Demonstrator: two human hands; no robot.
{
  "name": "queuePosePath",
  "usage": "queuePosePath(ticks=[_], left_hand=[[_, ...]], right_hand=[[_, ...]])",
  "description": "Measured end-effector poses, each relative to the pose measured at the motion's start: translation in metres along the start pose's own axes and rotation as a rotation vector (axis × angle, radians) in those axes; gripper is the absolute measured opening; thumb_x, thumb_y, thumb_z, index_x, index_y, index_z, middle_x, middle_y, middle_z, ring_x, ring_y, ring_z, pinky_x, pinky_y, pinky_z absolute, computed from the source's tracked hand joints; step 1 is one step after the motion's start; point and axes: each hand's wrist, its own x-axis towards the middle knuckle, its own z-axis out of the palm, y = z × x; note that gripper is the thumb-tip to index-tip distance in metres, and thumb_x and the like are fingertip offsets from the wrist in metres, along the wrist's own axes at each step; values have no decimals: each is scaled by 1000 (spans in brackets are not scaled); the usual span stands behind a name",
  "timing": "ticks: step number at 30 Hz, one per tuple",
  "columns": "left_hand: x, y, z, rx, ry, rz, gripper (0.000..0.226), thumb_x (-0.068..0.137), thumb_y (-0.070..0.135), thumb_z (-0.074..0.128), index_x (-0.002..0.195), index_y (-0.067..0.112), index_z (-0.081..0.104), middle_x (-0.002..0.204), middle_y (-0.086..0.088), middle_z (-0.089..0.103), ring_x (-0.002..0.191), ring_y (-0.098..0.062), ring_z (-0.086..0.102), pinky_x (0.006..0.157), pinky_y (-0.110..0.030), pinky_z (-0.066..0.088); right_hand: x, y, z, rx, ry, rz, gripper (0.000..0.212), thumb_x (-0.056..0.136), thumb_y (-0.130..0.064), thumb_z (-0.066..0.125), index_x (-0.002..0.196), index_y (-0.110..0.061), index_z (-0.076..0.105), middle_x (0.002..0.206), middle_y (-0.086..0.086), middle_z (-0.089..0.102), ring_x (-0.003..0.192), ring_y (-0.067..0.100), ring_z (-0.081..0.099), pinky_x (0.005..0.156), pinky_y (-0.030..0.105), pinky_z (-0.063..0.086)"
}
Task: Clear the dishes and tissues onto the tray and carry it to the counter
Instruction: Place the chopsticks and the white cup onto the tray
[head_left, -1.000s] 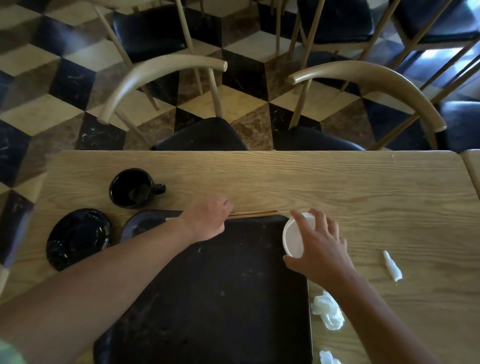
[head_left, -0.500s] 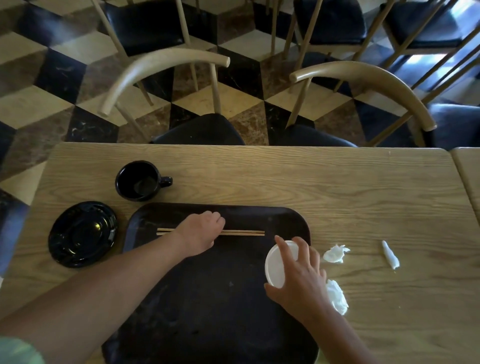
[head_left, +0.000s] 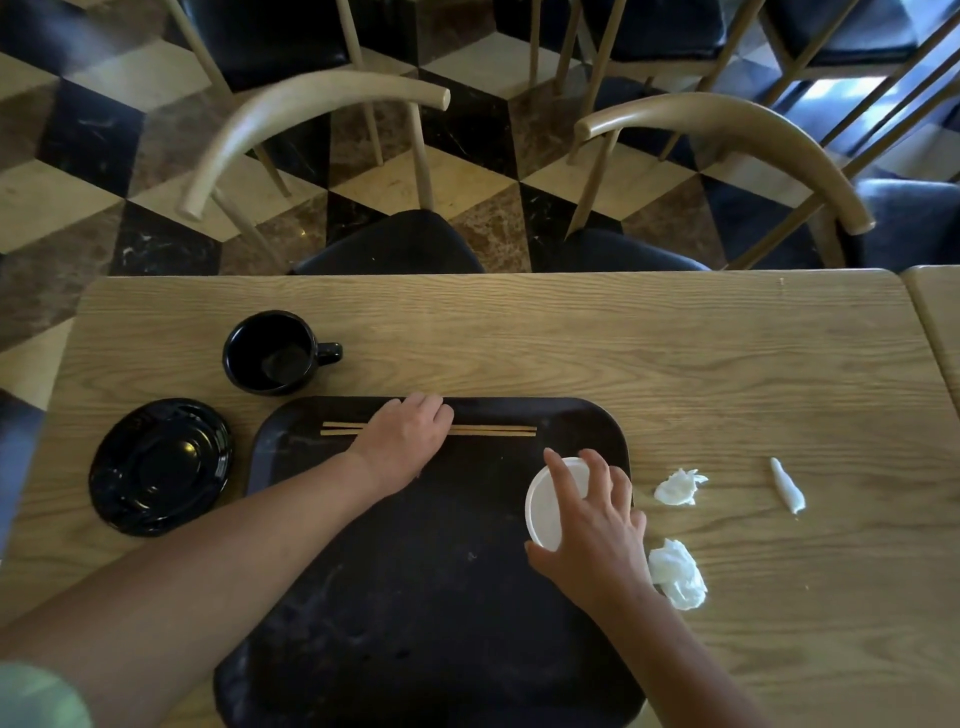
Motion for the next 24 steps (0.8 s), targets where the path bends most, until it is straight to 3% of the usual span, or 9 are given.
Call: queuePosePath(ticks=[5, 13, 19, 24], left_hand=[[-3, -3, -3, 29, 37, 3, 49, 47, -3, 85, 88, 9, 60, 83, -8, 58, 67, -21, 56, 52, -29, 34], [-1, -3, 4, -10, 87, -8, 37, 62, -10, 74, 92, 8, 62, 89, -9, 58, 75, -21, 56, 59, -31, 50], [-1, 0, 3, 59, 65, -44, 34, 67, -1, 75, 97, 10, 62, 92, -8, 59, 79, -23, 58, 68, -36, 45], [-1, 0, 5, 90, 80, -49, 32, 66, -4, 73, 95, 8, 64, 88, -8, 59, 79, -25, 56, 65, -37, 47]], right_hand=[[2, 0, 3, -27, 10, -13, 109, 67, -53, 77, 153, -38, 12, 157, 3, 12, 143, 35, 15, 99, 56, 43], [14, 4, -1, -30, 21, -1, 109, 71, -55, 77, 154, -37, 8, 160, 5, 7, 147, 35, 9, 105, 58, 39], [21, 7, -5, -21, 35, -1, 111, 71, -55, 78, 155, -38, 7, 161, 5, 6, 148, 34, 8, 105, 58, 38], [30, 10, -10, -7, 46, 18, 111, 71, -54, 78, 155, -39, 7, 162, 3, 3, 148, 34, 6, 106, 56, 36]])
